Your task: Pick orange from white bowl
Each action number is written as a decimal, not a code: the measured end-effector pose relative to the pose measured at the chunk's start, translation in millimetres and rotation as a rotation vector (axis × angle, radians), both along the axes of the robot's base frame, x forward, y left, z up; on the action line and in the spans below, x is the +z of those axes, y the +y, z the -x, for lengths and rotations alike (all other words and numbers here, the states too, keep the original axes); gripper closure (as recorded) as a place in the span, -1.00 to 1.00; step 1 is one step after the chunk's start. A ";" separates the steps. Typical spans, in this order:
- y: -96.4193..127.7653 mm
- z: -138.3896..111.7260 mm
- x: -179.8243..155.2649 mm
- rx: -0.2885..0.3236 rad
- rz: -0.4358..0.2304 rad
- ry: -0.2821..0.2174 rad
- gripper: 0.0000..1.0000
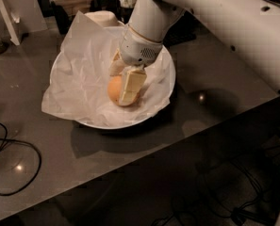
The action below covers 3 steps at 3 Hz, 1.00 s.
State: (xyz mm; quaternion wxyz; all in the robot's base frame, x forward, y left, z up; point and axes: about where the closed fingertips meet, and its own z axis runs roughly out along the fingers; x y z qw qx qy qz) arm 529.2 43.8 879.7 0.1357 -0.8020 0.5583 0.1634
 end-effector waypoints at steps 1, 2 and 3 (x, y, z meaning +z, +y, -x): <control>0.0 0.0 0.0 0.000 0.000 0.000 0.31; 0.0 0.0 0.0 0.000 0.000 0.000 0.27; 0.0 -0.1 -0.1 0.000 0.000 0.000 -0.18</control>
Offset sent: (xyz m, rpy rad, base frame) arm 0.0000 0.0000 0.0000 0.0000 0.0000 0.0000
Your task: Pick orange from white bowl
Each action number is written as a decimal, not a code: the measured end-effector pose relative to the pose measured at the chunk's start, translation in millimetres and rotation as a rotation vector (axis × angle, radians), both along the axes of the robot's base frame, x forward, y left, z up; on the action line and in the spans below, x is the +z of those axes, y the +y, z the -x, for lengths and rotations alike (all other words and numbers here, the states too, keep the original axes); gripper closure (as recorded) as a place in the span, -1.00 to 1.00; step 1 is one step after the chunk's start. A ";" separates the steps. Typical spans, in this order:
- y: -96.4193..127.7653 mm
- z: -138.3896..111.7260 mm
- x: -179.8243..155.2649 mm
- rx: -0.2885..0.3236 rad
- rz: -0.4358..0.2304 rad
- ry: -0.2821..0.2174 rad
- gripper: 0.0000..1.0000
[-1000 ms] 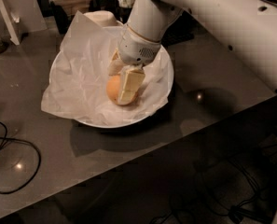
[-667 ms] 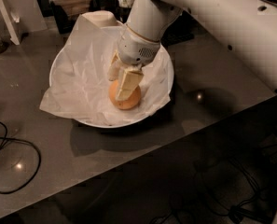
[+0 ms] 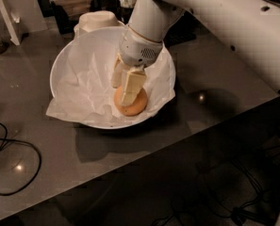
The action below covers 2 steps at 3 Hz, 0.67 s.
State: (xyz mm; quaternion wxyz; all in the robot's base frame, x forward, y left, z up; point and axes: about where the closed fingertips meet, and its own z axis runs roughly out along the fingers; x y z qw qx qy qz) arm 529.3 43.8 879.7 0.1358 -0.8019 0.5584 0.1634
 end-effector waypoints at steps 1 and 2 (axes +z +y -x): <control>0.2 -0.9 3.1 -0.002 -0.001 -0.001 -0.65; 0.2 -9.0 6.1 -0.013 0.007 -0.023 -0.90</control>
Offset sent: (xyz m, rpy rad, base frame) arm 0.0154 -0.0051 0.0111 -0.0268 -0.0392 -0.0235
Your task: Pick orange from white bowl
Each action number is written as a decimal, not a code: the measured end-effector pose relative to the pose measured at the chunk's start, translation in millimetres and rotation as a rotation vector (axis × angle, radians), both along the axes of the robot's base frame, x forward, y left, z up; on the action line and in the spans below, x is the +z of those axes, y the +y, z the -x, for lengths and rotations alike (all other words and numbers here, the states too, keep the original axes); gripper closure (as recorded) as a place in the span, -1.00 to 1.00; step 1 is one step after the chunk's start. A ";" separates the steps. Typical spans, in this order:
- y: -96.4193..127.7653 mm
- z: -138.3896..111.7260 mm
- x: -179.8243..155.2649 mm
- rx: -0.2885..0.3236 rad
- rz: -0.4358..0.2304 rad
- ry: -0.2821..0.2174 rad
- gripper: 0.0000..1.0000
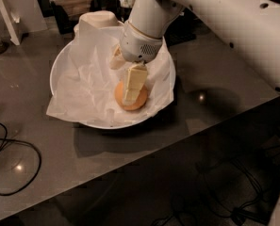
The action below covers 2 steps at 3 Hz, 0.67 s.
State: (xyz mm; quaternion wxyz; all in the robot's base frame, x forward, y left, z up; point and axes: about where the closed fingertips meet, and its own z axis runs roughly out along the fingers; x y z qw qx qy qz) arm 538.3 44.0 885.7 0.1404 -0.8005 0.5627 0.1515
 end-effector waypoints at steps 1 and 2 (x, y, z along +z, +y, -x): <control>-4.4 -9.2 2.5 -0.023 0.009 -0.016 -0.82; -9.3 -14.5 0.0 -0.045 0.011 -0.015 -0.80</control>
Offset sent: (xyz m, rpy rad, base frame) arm 0.0194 -0.0219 -0.0018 -0.0245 -0.0062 -0.0762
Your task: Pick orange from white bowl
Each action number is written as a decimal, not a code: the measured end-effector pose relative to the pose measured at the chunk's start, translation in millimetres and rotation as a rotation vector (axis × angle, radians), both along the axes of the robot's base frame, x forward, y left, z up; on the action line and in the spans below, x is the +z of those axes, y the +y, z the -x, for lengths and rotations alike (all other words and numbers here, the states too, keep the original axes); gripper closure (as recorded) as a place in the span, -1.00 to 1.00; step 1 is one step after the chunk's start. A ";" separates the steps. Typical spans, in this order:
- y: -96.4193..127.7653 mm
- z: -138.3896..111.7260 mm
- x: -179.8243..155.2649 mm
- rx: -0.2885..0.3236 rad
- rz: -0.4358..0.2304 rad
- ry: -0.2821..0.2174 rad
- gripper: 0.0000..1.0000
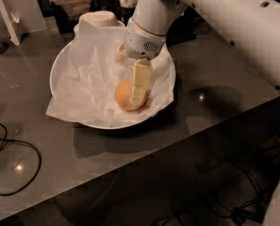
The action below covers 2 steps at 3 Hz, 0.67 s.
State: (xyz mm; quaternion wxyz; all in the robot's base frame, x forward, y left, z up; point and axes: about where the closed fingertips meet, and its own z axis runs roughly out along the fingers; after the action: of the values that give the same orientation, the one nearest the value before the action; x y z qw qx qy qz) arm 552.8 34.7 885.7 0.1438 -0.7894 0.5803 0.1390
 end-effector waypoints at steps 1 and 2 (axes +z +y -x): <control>-3.5 -1.5 -7.9 -0.017 -0.013 0.014 -0.47; -3.3 6.1 -11.2 -0.025 -0.027 0.012 -0.34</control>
Offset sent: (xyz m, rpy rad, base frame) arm -0.0172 -0.0070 -0.0143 0.0382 0.0159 -0.0358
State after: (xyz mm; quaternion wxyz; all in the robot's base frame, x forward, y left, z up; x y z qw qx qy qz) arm 546.8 31.4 874.5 0.1525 -0.7791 0.5893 0.1499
